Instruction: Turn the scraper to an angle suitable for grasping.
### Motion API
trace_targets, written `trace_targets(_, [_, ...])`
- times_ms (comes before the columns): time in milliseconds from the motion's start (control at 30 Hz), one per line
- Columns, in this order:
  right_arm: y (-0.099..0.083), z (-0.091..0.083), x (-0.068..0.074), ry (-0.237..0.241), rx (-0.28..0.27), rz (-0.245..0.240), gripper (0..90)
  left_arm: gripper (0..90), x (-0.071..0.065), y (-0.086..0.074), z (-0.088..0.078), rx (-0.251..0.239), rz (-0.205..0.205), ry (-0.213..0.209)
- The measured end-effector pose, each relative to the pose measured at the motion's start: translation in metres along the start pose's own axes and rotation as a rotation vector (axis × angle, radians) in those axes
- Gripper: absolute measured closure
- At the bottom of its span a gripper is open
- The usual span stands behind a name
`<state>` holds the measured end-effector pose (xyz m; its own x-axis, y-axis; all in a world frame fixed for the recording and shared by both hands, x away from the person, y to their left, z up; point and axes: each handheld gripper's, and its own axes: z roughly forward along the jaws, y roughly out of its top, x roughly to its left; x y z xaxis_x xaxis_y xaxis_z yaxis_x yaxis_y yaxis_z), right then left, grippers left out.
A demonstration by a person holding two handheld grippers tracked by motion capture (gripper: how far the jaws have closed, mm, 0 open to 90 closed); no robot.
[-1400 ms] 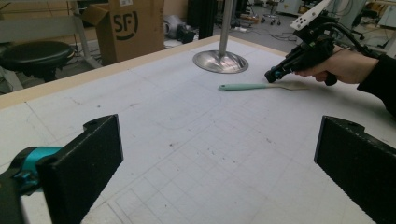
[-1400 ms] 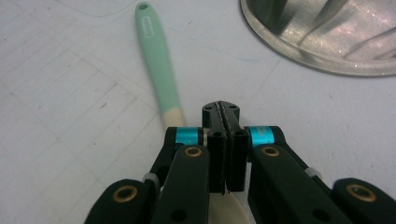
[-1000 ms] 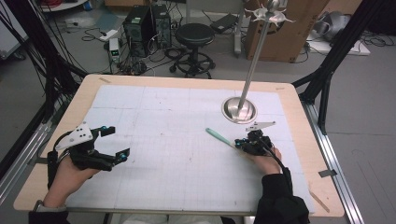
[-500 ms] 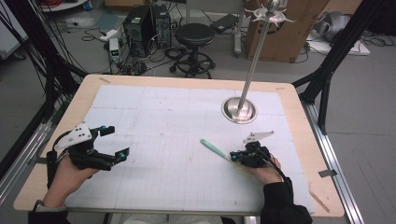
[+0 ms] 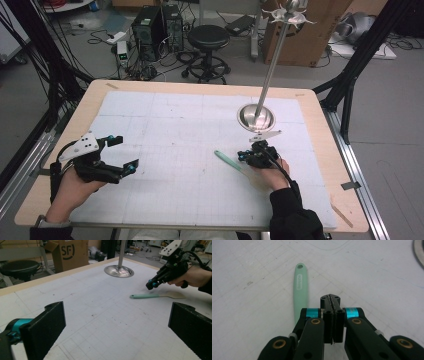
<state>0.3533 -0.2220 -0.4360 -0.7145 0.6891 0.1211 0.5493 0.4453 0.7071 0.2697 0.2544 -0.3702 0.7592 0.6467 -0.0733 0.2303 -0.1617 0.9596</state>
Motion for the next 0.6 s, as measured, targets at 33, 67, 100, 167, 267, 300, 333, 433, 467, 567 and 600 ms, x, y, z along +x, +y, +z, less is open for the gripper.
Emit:
trace_targets(33, [0.002,0.004,0.0,-0.003,0.002,-0.016,89.7,1.7,0.0,0.0,-0.001,0.0,0.001,0.004])
trace_targets(67, [0.002,0.007,0.0,-0.004,0.008,-0.018,89.7,1.7,0.001,-0.001,-0.003,-0.001,0.001,0.008])
trace_targets(100, [0.003,0.01,0.001,0.001,0.022,-0.015,89.5,1.7,0.001,-0.002,-0.004,-0.004,0.001,0.01])
trace_targets(167, [0.004,0.012,0.0,0.006,0.018,-0.014,89.6,1.7,0.001,-0.003,-0.007,-0.007,-0.005,0.019])
trace_targets(267, [0.006,0.016,0.005,0.048,0.026,-0.039,89.7,1.7,0.002,-0.003,-0.01,-0.007,-0.005,0.024])
trace_targets(300, [0.01,0.019,0.012,0.067,0.039,-0.082,90.0,1.7,0.002,-0.003,-0.011,-0.008,-0.006,0.026])
trace_targets(333, [0.012,0.021,0.016,0.096,0.054,-0.095,90.0,1.7,0.002,-0.003,-0.011,-0.009,-0.007,0.028])
trace_targets(433, [0.016,0.024,0.026,0.129,0.083,-0.145,90.0,1.7,0.002,-0.003,-0.013,-0.009,-0.007,0.029])
trace_targets(467, [0.016,0.024,0.026,0.129,0.083,-0.145,90.0,1.7,0.002,-0.003,-0.013,-0.013,-0.008,0.03])
trace_targets(567, [0.017,0.026,0.034,0.182,0.101,-0.185,90.0,1.7,0.003,-0.003,-0.014,-0.012,-0.01,0.031])
trace_targets(600, [0.018,0.026,0.037,0.195,0.11,-0.192,90.0,1.7,0.003,-0.003,-0.014,-0.013,-0.009,0.03])
